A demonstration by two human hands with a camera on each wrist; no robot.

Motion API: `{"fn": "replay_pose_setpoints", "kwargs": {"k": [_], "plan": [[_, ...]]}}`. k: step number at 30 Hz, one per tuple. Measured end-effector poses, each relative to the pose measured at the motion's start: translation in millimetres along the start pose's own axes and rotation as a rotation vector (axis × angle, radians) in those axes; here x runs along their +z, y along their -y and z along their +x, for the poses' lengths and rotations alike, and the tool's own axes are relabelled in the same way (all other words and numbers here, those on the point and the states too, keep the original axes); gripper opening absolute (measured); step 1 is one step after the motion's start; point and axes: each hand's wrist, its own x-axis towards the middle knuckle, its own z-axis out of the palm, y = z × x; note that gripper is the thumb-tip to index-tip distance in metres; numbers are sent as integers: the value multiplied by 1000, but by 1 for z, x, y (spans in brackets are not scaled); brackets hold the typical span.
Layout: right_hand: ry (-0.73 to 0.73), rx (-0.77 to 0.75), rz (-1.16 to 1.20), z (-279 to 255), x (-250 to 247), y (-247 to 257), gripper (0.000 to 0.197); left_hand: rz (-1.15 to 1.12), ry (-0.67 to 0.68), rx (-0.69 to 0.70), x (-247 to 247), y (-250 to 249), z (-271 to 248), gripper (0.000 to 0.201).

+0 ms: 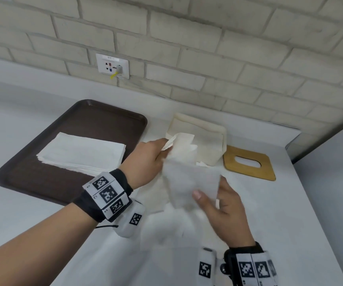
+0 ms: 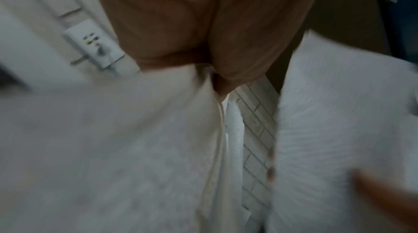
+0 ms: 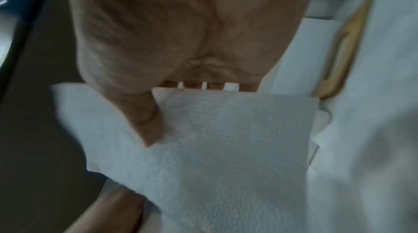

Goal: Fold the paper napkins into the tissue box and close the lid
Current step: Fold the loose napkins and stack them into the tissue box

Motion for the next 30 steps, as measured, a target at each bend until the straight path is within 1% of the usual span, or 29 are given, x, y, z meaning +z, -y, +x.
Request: {"fn": "replay_pose_setpoints", "kwargs": {"k": [1, 2, 3, 4, 7, 9, 10, 11, 12, 13, 14, 16, 18, 19, 21, 22, 24, 27, 28, 29, 30], "plan": [[65, -91, -95, -1, 2, 4, 17, 40, 32, 39, -1, 1, 0, 37], [132, -182, -187, -1, 4, 7, 13, 77, 70, 76, -2, 2, 0, 27], [191, -243, -261, 2, 4, 9, 13, 105, 105, 107, -2, 2, -1, 17], [233, -267, -311, 5, 2, 10, 17, 113, 135, 135, -3, 2, -2, 14], [320, -239, -361, 15, -9, 8, 20, 106, 160, 201, -5, 3, -4, 19], [369, -194, -410, 14, -15, 3, 23, 95, 140, 206, -6, 3, -5, 13], [385, -164, -449, 13, -18, 0, 24, 84, 124, 202, -7, 2, -4, 16], [399, -122, -492, 13, -22, -4, 23, 81, 108, 189, -7, 3, -3, 27], [405, -74, -534, 13, -27, -8, 20, 74, 97, 177, -8, 4, -2, 38], [395, -25, -574, 13, -33, -13, 17, 67, 93, 153, -8, 6, -1, 44], [361, 25, -608, 12, -38, -18, 14, 63, 91, 137, -8, 7, -1, 47], [228, 112, -639, 10, -45, -24, 16, 58, 93, 107, -8, 7, -1, 47], [98, 128, -607, 8, -47, -24, 23, 52, 94, 101, -7, 7, -1, 46], [66, 88, -582, 8, -45, -21, 25, 56, 96, 106, -7, 6, -1, 46], [80, -56, -550, 11, -39, -14, 26, 82, 122, 153, -7, 7, -1, 41], [111, -120, -533, 13, -36, -11, 24, 95, 144, 186, -7, 7, -2, 34], [176, -176, -507, 19, -29, -9, 22, 101, 189, 246, -8, 6, -3, 16], [206, -106, -488, 25, -22, -15, 21, 75, 191, 313, -10, 0, -5, 19], [201, -78, -480, 27, -20, -16, 22, 58, 185, 312, -10, -1, -6, 18], [197, -54, -459, 28, -20, -15, 23, 39, 181, 292, -10, -3, -7, 22], [204, -30, -425, 29, -20, -14, 25, 11, 172, 251, -9, -4, -7, 31]]}}
